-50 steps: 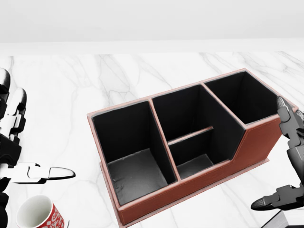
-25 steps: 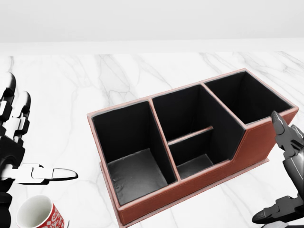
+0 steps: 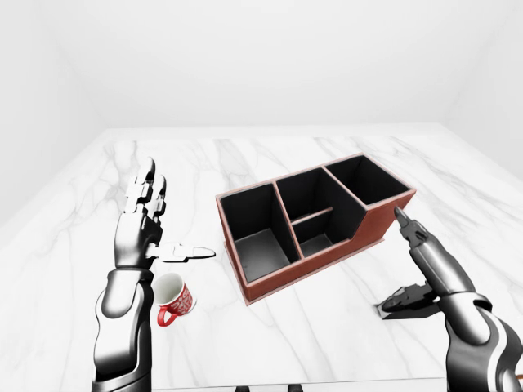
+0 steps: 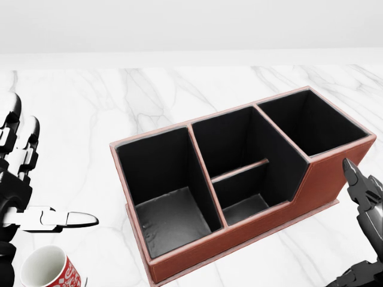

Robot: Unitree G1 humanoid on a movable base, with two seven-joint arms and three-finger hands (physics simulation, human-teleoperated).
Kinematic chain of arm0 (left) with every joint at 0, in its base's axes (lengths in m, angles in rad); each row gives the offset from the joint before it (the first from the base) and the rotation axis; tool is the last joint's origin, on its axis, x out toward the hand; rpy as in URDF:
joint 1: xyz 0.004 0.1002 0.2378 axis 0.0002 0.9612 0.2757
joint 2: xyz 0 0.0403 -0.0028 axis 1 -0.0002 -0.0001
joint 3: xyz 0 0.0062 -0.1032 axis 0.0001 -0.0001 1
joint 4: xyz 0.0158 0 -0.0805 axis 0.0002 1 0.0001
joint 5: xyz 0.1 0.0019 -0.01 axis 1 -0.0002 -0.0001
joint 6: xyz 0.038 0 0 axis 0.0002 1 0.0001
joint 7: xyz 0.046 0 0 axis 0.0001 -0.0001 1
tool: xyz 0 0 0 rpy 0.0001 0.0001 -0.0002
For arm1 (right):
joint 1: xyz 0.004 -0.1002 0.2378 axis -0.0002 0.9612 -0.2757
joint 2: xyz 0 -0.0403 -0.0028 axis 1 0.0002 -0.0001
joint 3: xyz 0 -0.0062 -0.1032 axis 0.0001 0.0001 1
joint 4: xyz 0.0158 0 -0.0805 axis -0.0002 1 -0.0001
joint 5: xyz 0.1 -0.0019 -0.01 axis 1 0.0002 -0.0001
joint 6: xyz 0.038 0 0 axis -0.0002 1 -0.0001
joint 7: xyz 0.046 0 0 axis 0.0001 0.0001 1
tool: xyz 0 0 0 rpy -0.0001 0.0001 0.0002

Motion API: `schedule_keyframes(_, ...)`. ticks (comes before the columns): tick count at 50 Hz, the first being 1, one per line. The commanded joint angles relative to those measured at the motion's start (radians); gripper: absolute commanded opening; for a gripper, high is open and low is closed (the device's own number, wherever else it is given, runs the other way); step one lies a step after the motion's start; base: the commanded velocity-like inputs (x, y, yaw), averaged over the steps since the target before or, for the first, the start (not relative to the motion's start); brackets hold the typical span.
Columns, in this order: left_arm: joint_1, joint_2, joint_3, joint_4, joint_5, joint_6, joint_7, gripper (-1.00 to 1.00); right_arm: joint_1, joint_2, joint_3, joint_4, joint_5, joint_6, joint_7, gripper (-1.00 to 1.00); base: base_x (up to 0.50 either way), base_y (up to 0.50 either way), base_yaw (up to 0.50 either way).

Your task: Pick up the book and place it in the back compartment of the caddy.

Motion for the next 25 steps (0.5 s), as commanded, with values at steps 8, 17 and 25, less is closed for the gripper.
schedule_keyframes(8,0.002,-0.001,-0.001,0.001,0.002,0.000,-0.001,0.98,0.020,0.004,-0.010,0.035,-0.028,0.000,-0.001,1.00,0.00,0.00,0.00)
schedule_keyframes(17,0.001,-0.001,-0.003,0.003,0.004,0.000,-0.001,0.98,0.021,-0.005,-0.023,0.071,-0.025,0.000,-0.017,1.00,0.00,0.00,0.00)
schedule_keyframes(25,0.001,-0.001,-0.003,0.004,0.004,0.000,-0.001,0.98,0.026,-0.015,-0.033,0.108,-0.023,0.000,-0.038,1.00,0.00,0.00,0.00)
